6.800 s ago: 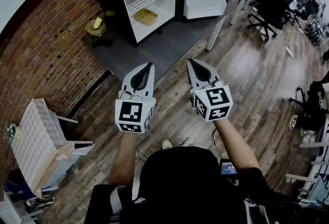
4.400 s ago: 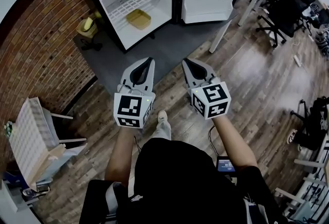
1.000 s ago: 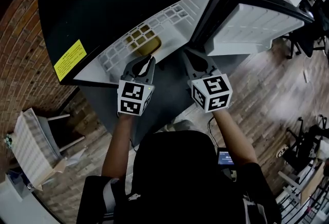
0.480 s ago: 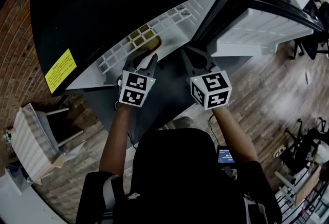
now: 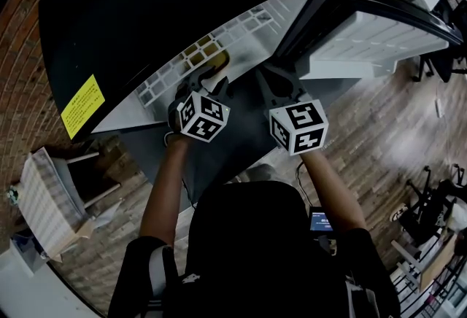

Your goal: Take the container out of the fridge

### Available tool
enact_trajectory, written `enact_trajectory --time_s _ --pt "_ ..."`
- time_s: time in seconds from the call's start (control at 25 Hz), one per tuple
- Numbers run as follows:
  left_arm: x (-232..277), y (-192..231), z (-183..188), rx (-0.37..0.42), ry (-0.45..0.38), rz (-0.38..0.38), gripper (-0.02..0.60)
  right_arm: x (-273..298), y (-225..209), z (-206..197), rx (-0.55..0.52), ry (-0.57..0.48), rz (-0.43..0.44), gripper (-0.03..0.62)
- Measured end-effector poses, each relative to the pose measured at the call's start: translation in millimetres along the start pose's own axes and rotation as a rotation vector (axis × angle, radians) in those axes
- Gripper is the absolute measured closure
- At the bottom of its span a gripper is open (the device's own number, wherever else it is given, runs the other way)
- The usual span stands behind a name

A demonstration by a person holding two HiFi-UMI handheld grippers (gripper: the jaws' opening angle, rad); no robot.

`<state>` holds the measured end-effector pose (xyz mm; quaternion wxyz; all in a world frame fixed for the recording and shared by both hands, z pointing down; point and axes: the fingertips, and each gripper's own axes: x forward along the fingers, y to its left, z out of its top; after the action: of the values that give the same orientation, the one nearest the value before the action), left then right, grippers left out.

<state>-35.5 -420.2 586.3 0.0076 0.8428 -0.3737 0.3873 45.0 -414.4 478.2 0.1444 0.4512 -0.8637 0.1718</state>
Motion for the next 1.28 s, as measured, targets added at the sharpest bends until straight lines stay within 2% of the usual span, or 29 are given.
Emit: enact_trajectory --time_s 0.36,0.48,0.68,0.92,1.28 --pt "30.7 0.1 -21.3 0.141 0.112 -0.017 0.434 -0.8 -2.4 -7.2 0.010 0.014 -0.010 0.554" --pt "38.9 -2.6 -28.6 0.162 0.140 -0.032 0.434 -0.4 -3.9 -8.5 0.012 0.018 -0.013 0.554" --pt "47.0 -1.0 -32.6 0.222 0.171 -0.005 0.434 0.4 -5.4 -10.7 0.014 0.024 -0.013 0.554" --pt "54.5 -5.5 -39.9 0.239 0.208 -0.029 0.438 1.6 -7.3 -10.6 0.016 0.026 -0.012 0.554" --pt "55.0 -2.3 -41.1 0.272 0.233 -0.013 0.544 2.2 -12.0 -13.3 0.020 0.038 -0.005 0.553"
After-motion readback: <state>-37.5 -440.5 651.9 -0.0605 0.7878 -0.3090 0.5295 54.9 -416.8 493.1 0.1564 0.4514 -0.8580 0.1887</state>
